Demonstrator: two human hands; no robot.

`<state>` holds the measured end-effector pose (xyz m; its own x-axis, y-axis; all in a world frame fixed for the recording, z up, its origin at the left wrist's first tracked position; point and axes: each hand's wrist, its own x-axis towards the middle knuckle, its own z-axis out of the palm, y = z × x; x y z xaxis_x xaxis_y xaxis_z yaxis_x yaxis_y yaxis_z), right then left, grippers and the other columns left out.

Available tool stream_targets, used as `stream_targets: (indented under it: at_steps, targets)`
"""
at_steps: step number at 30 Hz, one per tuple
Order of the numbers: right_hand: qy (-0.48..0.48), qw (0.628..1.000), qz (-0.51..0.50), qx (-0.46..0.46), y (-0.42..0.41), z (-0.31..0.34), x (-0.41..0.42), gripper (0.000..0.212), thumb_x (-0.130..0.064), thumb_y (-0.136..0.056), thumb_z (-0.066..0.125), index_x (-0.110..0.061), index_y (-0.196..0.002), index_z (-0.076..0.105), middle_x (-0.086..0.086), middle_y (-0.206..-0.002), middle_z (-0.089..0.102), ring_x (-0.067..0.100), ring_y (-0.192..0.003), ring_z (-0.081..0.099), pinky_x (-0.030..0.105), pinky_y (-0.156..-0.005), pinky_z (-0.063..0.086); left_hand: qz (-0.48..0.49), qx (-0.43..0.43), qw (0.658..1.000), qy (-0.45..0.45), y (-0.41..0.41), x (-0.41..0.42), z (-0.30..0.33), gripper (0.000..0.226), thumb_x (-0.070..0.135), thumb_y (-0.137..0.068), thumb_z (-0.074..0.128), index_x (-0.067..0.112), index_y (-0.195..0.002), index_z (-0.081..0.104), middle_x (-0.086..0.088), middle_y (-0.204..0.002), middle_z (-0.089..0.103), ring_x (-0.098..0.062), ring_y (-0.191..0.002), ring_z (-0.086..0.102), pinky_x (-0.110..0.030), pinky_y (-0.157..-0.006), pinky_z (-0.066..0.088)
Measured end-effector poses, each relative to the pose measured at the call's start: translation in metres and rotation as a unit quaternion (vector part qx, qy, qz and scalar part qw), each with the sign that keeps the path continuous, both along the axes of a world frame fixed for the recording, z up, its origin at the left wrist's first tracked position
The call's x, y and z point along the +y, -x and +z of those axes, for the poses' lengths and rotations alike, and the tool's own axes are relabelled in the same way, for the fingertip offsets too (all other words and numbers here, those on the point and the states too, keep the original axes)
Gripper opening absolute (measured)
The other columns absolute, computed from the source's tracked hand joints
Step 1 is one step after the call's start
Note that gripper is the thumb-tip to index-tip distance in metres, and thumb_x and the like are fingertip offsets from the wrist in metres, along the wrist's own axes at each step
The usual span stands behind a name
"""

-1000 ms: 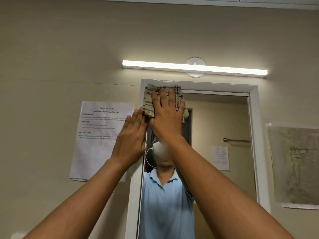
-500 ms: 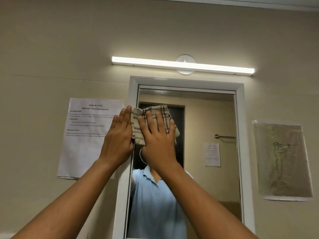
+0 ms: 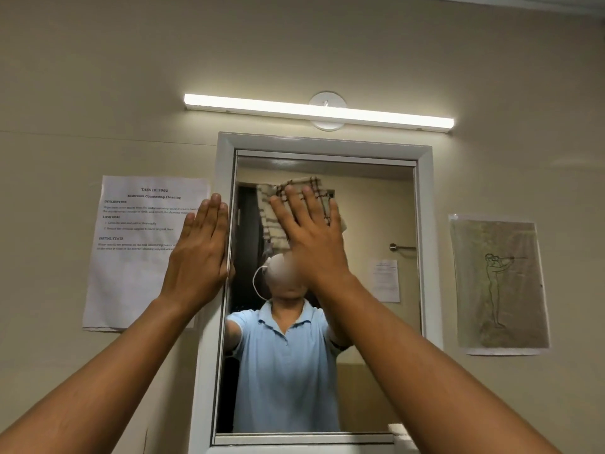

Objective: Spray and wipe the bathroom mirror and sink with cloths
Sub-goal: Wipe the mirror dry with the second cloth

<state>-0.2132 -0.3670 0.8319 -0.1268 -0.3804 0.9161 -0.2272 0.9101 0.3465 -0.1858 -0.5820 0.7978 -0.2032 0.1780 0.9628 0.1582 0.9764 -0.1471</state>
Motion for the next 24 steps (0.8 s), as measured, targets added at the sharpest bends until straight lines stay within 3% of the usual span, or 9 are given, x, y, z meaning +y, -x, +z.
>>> stream_targets:
  at_steps: [4, 12, 24]
  targets:
    - [0.062, 0.998, -0.003, -0.012, -0.002, 0.021, 0.042, 0.078, -0.048, -0.091, 0.045, -0.031, -0.157, 0.006, 0.001, -0.166, 0.0, 0.025, -0.152, -0.007, 0.057, -0.119, 0.0, -0.005, -0.001, 1.0, -0.005, 0.0, 0.001, -0.001, 0.078, 0.022, -0.084, 0.039, 0.009, -0.153, 0.005, -0.011, -0.162, 0.001, -0.024, -0.15, 0.0, -0.044, -0.122, 0.01]
    - [0.165, 0.986, -0.003, 0.001, 0.0, 0.013, 0.092, 0.078, -0.039, -0.09, 0.049, -0.031, -0.157, 0.009, 0.002, -0.165, 0.008, 0.026, -0.152, 0.0, 0.055, -0.121, 0.004, -0.008, 0.005, 1.0, -0.007, 0.0, 0.004, 0.0, 0.081, 0.021, -0.08, 0.038, 0.008, -0.153, 0.006, -0.012, -0.162, 0.003, -0.024, -0.15, 0.001, -0.043, -0.122, 0.009]
    - [0.227, 0.973, -0.035, -0.037, -0.005, -0.127, 0.111, 0.077, -0.049, -0.092, 0.04, -0.025, -0.158, 0.008, 0.006, -0.166, 0.004, 0.026, -0.152, -0.002, 0.059, -0.119, 0.011, -0.011, -0.002, 1.0, -0.025, -0.004, 0.011, -0.008, 0.082, 0.021, -0.076, 0.031, 0.006, -0.153, 0.007, -0.014, -0.162, 0.003, -0.026, -0.15, 0.001, -0.044, -0.122, 0.009]
